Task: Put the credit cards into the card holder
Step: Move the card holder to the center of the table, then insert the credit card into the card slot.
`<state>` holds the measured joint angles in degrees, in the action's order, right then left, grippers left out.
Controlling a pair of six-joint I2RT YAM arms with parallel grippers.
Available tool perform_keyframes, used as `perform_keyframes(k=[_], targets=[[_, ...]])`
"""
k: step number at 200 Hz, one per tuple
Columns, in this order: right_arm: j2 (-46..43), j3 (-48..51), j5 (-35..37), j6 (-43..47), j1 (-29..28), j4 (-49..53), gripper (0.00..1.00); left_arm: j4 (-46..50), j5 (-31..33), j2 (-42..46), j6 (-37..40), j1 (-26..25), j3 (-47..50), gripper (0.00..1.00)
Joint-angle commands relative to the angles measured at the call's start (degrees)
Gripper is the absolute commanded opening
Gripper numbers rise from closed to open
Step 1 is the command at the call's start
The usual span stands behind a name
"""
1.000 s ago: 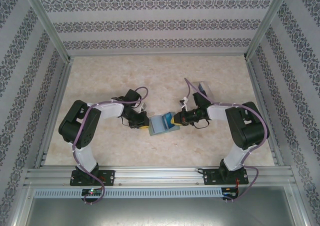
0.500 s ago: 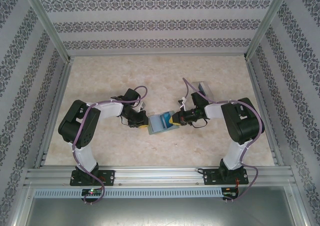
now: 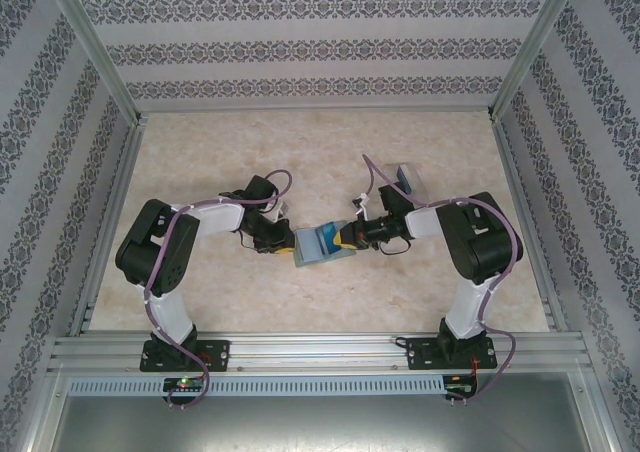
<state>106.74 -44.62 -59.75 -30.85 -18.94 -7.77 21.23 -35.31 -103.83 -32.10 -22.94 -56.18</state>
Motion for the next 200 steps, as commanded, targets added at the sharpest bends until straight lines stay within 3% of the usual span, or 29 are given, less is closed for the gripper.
perform_keyframes(k=[1,173,184,200], targets=[[1.1,0.7,-1.4,-2.0,-1.2,-4.8,0.0,0.3,6.8,-0.6,1.3,2.1,0.1,0.11],[5.8,1.8,3.5,-13.0,-9.8,-17.3,0.01,-1.9,6.4,-2.1,0.3,3.1,1.2,0.11],[5.5,2.0,3.9,-14.0,-10.1,-18.0,0.04,-2.0,6.4,-2.2,0.2,3.1,1.2,0.11],[3.7,3.2,5.5,-14.1,-10.0,-17.4,0.21,-1.9,6.5,-2.2,0.2,3.2,1.3,0.11]])
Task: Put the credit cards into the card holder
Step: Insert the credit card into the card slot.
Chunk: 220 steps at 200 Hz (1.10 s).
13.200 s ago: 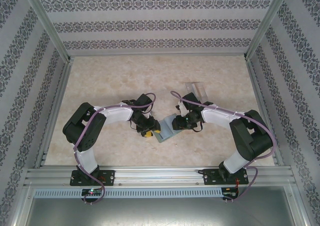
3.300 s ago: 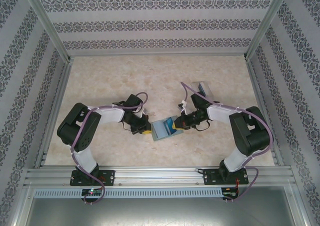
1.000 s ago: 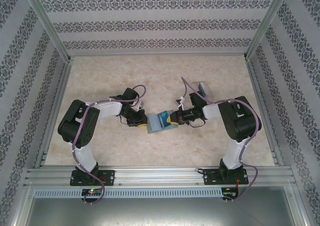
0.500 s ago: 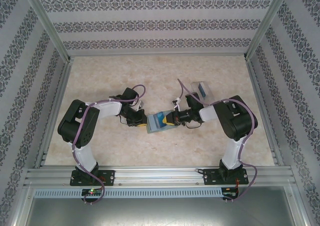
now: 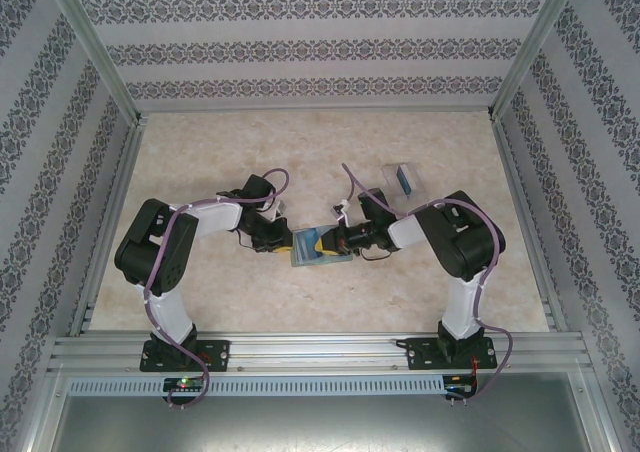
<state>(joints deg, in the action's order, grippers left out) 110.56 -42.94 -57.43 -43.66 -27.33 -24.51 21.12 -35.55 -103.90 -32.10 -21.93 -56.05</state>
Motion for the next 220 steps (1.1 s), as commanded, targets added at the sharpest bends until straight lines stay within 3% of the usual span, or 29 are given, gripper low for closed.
perform_keyframes(k=[1,42,70,114,151,185,208,220], targets=[[-0.3,1.6,3.3,-1.2,-1.6,-0.5,0.23,-1.8,6.7,-2.1,0.2,2.2,1.2,0.11],[-6.7,3.9,6.9,2.1,0.7,5.6,0.32,-2.0,6.5,-1.8,0.5,2.6,1.8,0.11],[-7.5,2.8,9.5,4.1,0.3,9.5,0.33,-2.2,6.4,-2.0,0.6,2.7,1.9,0.11],[-5.9,-0.6,11.5,5.4,-1.7,12.7,0.13,-2.4,6.2,-2.0,0.6,2.7,2.0,0.11],[-4.0,-1.9,11.0,4.2,-3.6,11.6,0.07,-2.8,6.0,-2.0,0.4,2.7,2.3,0.11],[-4.0,-2.3,10.7,3.2,-5.2,10.9,0.07,-2.9,6.0,-1.9,0.2,2.7,2.3,0.11],[-7.0,-1.4,12.5,4.4,-4.6,13.6,0.15,-2.8,6.0,-1.3,0.1,3.0,2.2,0.13],[-9.6,-0.7,14.3,5.6,-4.0,16.2,0.19,-2.7,5.8,-0.7,0.0,3.2,2.3,0.19]])
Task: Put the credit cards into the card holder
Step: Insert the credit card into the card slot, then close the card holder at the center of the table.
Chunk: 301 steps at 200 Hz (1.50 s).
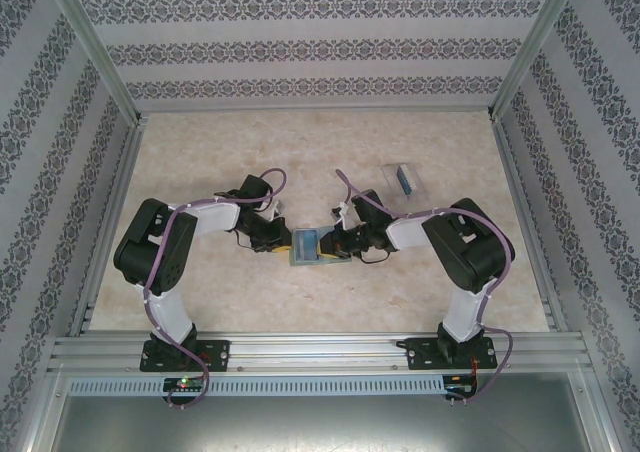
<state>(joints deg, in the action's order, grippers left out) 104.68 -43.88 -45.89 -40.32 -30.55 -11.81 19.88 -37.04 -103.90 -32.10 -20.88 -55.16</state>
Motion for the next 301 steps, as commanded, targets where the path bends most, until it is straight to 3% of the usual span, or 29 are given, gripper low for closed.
perform_keyframes(k=[1,14,35,71,101,141,161,224,273,301], targets=[[-3.9,0.3,2.9,2.3,-0.7,3.7,0.19,-1.4,7.3,-0.6,0.0,2.2,1.4,0.2],[-7.1,0.9,5.6,4.0,-0.1,7.8,0.24,-1.5,6.6,0.6,0.0,2.4,1.6,0.27],[-12.5,0.6,11.6,8.0,0.3,15.9,0.38,-1.2,6.7,2.9,0.7,2.7,1.7,0.31],[-18.0,-2.8,24.9,11.4,-0.4,27.2,0.44,0.1,5.8,4.4,1.9,5.0,1.1,0.34],[-18.3,-9.6,47.1,9.7,-7.0,39.1,0.51,-1.5,3.2,5.8,0.8,5.1,3.2,0.38],[-12.7,-15.3,60.1,7.2,-12.8,44.9,0.57,-7.0,-0.3,6.8,-3.0,5.0,8.5,0.43],[-8.2,-18.4,63.3,8.1,-14.5,46.4,0.58,-8.5,-1.4,7.0,-3.7,4.9,10.1,0.44],[-1.0,-20.9,64.4,6.3,-15.9,46.9,0.59,-8.6,-2.4,7.1,-3.7,4.6,10.6,0.46],[-3.9,-17.5,66.5,4.0,-15.0,46.4,0.56,-9.9,-2.5,6.6,-4.5,3.6,11.1,0.46],[-7.0,-13.4,64.1,3.4,-12.8,42.5,0.51,-9.9,-2.3,6.4,-4.6,3.2,10.8,0.46]])
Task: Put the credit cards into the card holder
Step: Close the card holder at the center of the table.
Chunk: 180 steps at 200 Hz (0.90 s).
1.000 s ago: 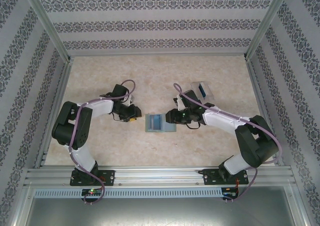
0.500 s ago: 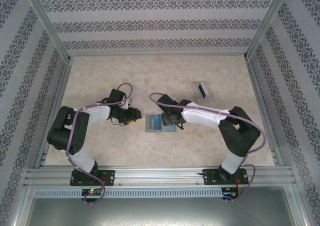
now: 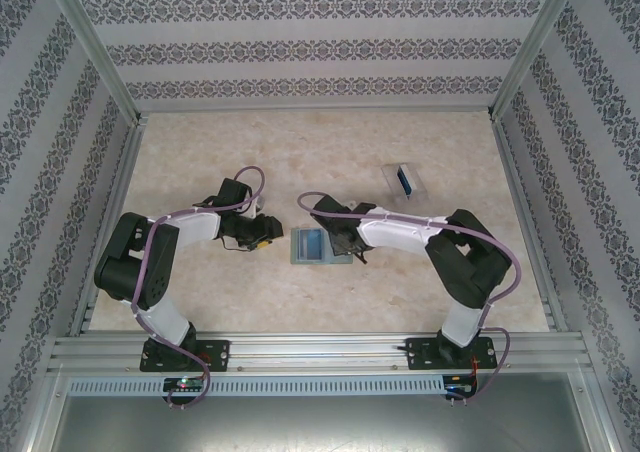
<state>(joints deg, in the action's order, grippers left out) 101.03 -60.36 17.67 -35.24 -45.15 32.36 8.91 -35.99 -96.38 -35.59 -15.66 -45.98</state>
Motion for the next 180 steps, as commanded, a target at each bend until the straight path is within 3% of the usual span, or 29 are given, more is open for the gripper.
perform_keyframes(k=[1,47,69,110,138,180], targets=[[-3.4,3.2,0.6,-1.7,1.8,-1.7,0.51,1.1,-3.3,-1.2,-1.1,-2.0,1.5,0.46],[-6.5,6.5,0.4,-1.7,4.0,-3.3,0.42,1.7,-2.9,-1.0,-1.1,-2.5,1.0,0.46],[-7.5,8.4,-2.6,-2.1,5.5,-5.5,0.29,1.5,-2.5,-1.1,-1.3,-3.1,0.9,0.46],[-7.7,14.2,-15.4,-2.5,9.1,-17.2,0.03,-0.7,-2.6,-1.9,-2.9,-5.2,0.4,0.46],[-5.3,17.1,-26.0,-4.3,10.5,-26.3,0.0,-5.0,-4.6,-3.4,-5.6,-5.8,0.5,0.46],[-3.3,16.3,-29.6,-5.6,9.9,-28.9,0.0,-8.1,-5.8,-3.7,-8.4,-6.0,-0.2,0.45]])
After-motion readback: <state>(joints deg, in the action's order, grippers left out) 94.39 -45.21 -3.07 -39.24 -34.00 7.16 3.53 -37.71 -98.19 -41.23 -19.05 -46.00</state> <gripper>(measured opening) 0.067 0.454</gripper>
